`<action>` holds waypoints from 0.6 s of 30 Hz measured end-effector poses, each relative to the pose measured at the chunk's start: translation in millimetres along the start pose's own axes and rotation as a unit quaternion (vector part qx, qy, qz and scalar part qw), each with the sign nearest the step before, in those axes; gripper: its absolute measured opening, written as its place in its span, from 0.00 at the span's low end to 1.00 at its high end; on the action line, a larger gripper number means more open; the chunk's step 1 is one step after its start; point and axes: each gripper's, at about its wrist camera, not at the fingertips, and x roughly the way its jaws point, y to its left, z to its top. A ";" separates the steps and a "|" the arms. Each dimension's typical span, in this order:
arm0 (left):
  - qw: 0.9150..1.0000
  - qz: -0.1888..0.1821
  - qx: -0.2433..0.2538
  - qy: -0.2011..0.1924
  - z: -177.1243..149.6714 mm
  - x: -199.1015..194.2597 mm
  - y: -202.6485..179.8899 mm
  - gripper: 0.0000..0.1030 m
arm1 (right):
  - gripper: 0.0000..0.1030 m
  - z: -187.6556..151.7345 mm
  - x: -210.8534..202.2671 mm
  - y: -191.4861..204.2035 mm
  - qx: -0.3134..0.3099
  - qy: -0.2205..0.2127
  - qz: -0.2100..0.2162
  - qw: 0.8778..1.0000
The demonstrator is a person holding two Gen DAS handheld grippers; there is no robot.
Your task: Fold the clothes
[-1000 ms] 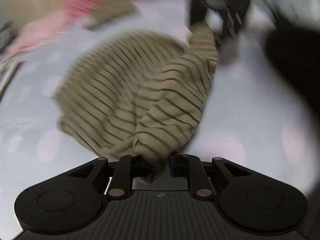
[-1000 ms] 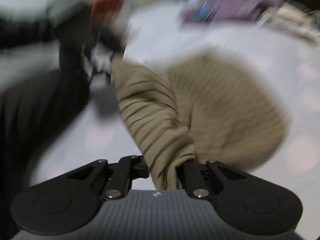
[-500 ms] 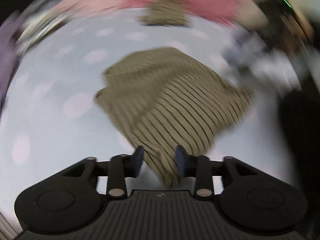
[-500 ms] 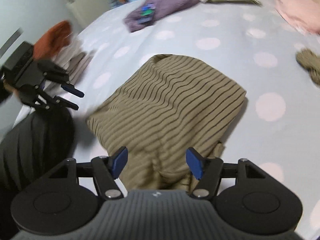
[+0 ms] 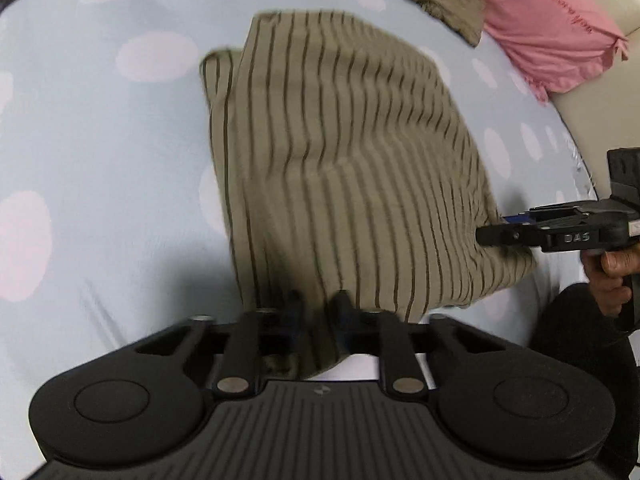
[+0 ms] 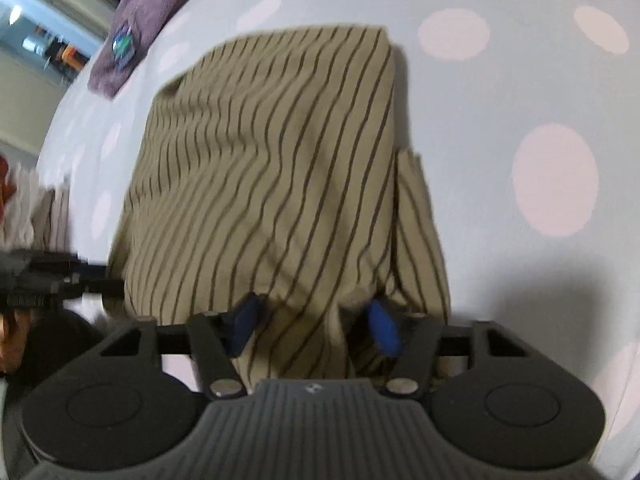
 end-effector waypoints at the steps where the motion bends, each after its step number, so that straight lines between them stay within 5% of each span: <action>1: 1.000 0.000 0.007 0.006 -3.3 -0.9 -1.2 0.05 | 0.11 -2.2 -1.9 -1.2 -0.004 -0.001 0.000 1.000; 7: 0.999 0.021 0.033 0.032 -14.8 -6.5 -3.1 0.01 | 0.07 -12.6 -11.6 -13.5 -0.012 -0.011 0.010 1.000; 9: 0.998 0.034 0.035 0.031 -15.4 -11.0 -1.9 0.02 | 0.21 -12.4 -12.5 -19.1 -0.003 -0.019 0.031 0.999; 11: 0.998 0.046 0.037 0.029 -15.8 -15.9 -0.7 0.08 | 0.59 -9.1 -18.1 -21.2 -0.001 -0.032 0.041 0.999; 15: 0.997 0.057 0.024 -0.055 -4.5 -51.5 4.7 0.52 | 0.78 3.3 -38.1 -26.4 0.007 -0.096 0.034 0.995; 18: 0.995 0.060 0.013 -0.079 9.6 -57.6 13.8 0.58 | 0.87 19.8 -38.5 -33.8 0.025 -0.106 0.028 0.994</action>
